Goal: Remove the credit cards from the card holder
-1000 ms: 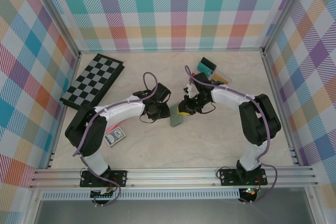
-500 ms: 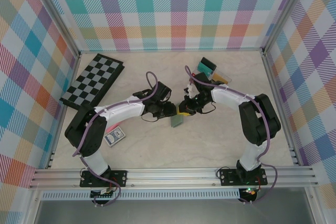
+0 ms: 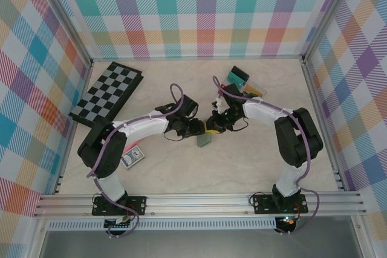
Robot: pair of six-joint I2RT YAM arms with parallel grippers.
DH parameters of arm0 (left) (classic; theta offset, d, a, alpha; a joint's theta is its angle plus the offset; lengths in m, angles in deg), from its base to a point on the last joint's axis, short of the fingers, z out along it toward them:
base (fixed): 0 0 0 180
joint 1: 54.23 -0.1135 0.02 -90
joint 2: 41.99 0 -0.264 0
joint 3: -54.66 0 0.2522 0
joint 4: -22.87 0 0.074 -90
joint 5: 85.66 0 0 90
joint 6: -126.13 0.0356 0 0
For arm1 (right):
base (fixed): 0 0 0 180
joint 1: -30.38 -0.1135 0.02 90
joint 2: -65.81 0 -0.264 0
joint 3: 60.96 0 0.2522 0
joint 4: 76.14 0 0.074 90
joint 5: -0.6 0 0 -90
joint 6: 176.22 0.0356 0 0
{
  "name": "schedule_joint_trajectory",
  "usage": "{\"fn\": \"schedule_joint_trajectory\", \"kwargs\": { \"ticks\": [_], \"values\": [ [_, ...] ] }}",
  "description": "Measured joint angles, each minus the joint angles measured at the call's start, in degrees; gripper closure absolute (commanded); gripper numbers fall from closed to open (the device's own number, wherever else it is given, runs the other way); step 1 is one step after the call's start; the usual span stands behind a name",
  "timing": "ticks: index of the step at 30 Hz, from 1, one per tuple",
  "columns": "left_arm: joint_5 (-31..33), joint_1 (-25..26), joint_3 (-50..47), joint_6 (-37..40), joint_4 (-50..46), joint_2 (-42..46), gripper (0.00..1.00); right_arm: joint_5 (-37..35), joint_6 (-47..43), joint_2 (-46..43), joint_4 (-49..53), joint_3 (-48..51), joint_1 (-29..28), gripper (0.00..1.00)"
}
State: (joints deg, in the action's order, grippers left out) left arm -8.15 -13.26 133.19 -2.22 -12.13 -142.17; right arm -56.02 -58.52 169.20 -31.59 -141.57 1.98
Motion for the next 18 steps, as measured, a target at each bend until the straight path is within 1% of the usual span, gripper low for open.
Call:
{"fn": "schedule_joint_trajectory", "kwargs": {
  "ticks": [7, 12, 18],
  "values": [
    [2.3, 0.0, 0.9, -0.8, -2.6, -0.1, 0.74, -0.5, 0.0, 0.2, -0.1, -0.1, -0.4, 1.00],
    [1.7, 0.0, 1.1, -1.1, -2.2, -0.1, 0.89, -0.9, 0.0, 0.2, -0.1, -0.1, -0.5, 1.00],
    [2.0, 0.0, 1.0, -1.2, -2.6, -0.6, 0.99, -1.0, 0.0, 0.2, 0.3, -0.2, -0.6, 1.00]
  ]
}}
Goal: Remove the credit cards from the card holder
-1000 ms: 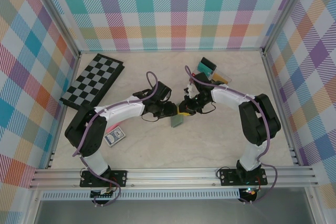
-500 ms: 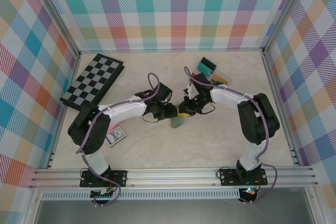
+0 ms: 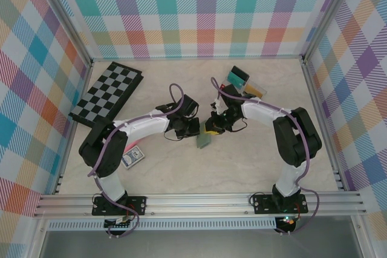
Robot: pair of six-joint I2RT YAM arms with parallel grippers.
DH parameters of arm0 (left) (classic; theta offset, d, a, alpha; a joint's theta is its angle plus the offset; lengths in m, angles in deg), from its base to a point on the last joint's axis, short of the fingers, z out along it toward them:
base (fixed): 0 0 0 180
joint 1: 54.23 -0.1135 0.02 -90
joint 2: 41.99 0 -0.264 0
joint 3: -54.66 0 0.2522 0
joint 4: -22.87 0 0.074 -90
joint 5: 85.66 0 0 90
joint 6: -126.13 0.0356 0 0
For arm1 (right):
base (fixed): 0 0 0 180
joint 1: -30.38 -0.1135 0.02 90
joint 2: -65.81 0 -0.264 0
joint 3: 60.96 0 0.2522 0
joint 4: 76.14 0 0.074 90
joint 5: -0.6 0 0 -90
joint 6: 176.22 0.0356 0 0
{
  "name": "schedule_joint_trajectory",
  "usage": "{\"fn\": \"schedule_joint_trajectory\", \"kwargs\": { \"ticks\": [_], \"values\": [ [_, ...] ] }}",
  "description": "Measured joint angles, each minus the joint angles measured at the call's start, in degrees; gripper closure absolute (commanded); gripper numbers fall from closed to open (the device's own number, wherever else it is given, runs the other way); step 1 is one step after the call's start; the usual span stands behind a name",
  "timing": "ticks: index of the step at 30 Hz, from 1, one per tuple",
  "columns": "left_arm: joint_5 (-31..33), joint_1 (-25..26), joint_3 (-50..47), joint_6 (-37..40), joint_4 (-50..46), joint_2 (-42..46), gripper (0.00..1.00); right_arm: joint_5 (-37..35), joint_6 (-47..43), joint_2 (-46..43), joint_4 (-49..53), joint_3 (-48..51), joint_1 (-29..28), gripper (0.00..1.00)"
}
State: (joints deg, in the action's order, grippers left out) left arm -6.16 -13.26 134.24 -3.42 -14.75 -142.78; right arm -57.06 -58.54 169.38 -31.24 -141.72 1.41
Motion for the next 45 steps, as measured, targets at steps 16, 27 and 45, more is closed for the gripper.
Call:
{"fn": "schedule_joint_trajectory", "kwargs": {
  "ticks": [16, 27, 45],
  "values": [
    [5.1, -1.5, 0.0, 1.9, -6.2, 0.7, 1.00, 0.0, 0.0, 0.7, 0.2, -0.9, 0.1, 0.72],
    [5.4, -4.6, -0.5, 4.4, -8.3, 6.9, 1.00, -8.0, 0.5, 2.0, 3.5, -3.0, -0.2, 0.28],
    [-6.7, -4.7, 5.7, 10.3, -7.0, 8.9, 1.00, -22.9, 8.0, -10.4, 3.2, 1.7, 1.2, 0.20]
  ]
}}
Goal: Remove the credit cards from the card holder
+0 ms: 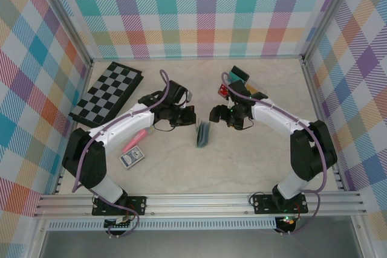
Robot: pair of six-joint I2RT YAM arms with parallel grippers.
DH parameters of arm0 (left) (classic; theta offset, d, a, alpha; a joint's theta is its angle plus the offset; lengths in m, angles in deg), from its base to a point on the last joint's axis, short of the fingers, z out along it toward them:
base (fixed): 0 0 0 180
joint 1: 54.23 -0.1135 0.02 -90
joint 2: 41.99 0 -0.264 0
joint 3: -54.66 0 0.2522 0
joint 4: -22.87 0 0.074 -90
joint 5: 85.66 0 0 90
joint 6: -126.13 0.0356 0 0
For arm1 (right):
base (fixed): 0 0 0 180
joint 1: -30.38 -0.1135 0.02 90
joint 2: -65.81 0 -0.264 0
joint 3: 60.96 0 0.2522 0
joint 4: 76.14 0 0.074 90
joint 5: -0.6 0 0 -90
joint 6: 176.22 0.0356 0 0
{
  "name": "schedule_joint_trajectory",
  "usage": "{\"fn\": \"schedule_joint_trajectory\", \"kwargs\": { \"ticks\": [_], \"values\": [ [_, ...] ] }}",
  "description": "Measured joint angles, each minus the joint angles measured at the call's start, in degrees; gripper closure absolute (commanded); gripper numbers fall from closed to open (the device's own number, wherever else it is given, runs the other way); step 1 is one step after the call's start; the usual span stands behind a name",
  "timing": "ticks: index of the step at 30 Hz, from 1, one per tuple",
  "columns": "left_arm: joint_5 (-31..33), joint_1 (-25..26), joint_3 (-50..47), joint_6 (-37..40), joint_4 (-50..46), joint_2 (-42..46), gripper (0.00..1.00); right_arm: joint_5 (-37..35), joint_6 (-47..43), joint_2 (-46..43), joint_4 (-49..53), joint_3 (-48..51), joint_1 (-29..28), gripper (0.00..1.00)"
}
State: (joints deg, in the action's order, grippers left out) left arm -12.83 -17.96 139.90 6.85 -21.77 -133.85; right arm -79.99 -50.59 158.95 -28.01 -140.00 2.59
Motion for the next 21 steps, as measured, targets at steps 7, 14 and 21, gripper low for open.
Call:
{"fn": "schedule_joint_trajectory", "kwargs": {
  "ticks": [7, 14, 21],
  "values": [
    [0.3, 0.0, 0.0, 0.1, -0.1, -0.3, 1.00, 0.3, 0.4, 0.0, -0.3, 1.1, 0.5, 0.24],
    [7.0, 0.0, -1.0, 0.0, -2.1, -0.3, 1.00, 6.4, -0.2, 0.9, -2.6, 1.1, 0.5, 0.39],
    [15.5, -1.2, -8.6, -2.5, -5.1, 0.2, 1.00, 12.9, -0.7, 4.2, -4.1, 1.2, 0.3, 0.55]
  ]
}}
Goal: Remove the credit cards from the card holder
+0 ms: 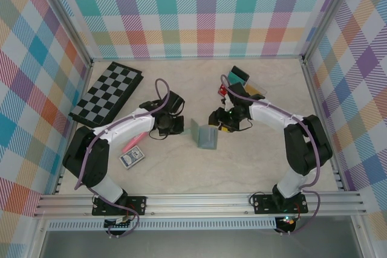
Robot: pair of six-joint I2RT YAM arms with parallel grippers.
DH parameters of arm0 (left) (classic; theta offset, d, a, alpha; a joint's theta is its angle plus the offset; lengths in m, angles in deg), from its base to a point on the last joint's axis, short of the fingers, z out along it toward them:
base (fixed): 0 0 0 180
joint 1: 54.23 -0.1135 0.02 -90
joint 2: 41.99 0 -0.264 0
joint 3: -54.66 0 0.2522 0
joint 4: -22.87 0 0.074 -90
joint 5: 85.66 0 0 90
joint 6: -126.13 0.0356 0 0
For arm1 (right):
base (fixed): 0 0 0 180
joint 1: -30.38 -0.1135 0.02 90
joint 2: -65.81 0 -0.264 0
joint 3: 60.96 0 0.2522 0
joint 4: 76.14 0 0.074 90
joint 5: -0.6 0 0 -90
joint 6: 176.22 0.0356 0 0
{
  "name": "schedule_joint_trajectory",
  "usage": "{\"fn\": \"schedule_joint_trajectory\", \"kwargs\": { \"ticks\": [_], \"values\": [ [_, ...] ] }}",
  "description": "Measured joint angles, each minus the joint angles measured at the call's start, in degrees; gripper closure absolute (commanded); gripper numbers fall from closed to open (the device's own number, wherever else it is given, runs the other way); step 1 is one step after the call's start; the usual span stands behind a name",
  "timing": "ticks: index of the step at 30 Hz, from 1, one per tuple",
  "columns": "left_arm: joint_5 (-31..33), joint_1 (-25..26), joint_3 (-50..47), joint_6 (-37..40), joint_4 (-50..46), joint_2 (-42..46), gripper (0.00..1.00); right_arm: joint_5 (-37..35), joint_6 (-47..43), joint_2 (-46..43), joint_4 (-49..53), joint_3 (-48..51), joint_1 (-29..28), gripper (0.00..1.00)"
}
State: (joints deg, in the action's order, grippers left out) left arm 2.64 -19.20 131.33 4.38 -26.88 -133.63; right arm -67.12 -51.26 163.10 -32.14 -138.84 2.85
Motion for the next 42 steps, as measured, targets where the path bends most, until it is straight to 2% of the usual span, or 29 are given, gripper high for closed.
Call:
{"fn": "schedule_joint_trajectory", "kwargs": {
  "ticks": [1, 3, 14, 17, 22, 24, 28, 33, 38, 42],
  "values": [
    [0.5, -0.2, -0.7, -0.2, -0.2, 0.0, 1.00, 0.5, -0.1, 0.5, -0.1, 0.0, -0.2, 0.59],
    [1.4, -0.5, -1.7, -0.6, -0.1, 0.0, 1.00, 1.5, -0.3, 1.8, -0.2, 0.0, -0.7, 0.60],
    [2.9, -0.7, -3.1, -1.5, 0.1, -0.7, 1.00, 7.0, -0.9, 8.9, -1.0, -4.5, -5.7, 0.55],
    [2.8, -1.0, -3.8, -1.9, 0.3, -0.7, 0.87, 9.0, -0.9, 11.0, -2.2, -6.5, -6.8, 0.57],
    [2.1, -2.7, -4.7, -3.3, 0.2, 0.8, 0.65, 10.8, 0.0, 14.8, -3.0, -9.4, -7.9, 0.72],
    [1.7, -3.4, -4.7, -3.5, 0.2, 2.4, 0.61, 11.0, 0.4, 16.4, -3.2, -10.4, -8.2, 0.76],
    [1.3, -4.4, -4.7, -3.8, 0.4, 6.0, 0.64, 10.9, 0.9, 18.4, -3.2, -11.9, -8.7, 0.83],
    [-1.6, -4.5, -6.9, -5.3, 4.6, 8.8, 0.74, 9.2, 1.8, 19.3, -2.6, -12.3, -9.1, 0.89],
    [-5.7, -4.5, -10.3, -8.0, 10.4, 9.1, 0.85, 7.6, 2.8, 19.4, -2.3, -12.4, -9.4, 0.91],
    [-7.8, -4.5, -11.1, -10.1, 14.8, 9.0, 0.88, 6.7, 3.7, 19.8, -2.4, -12.4, -9.8, 0.92]
  ]
}}
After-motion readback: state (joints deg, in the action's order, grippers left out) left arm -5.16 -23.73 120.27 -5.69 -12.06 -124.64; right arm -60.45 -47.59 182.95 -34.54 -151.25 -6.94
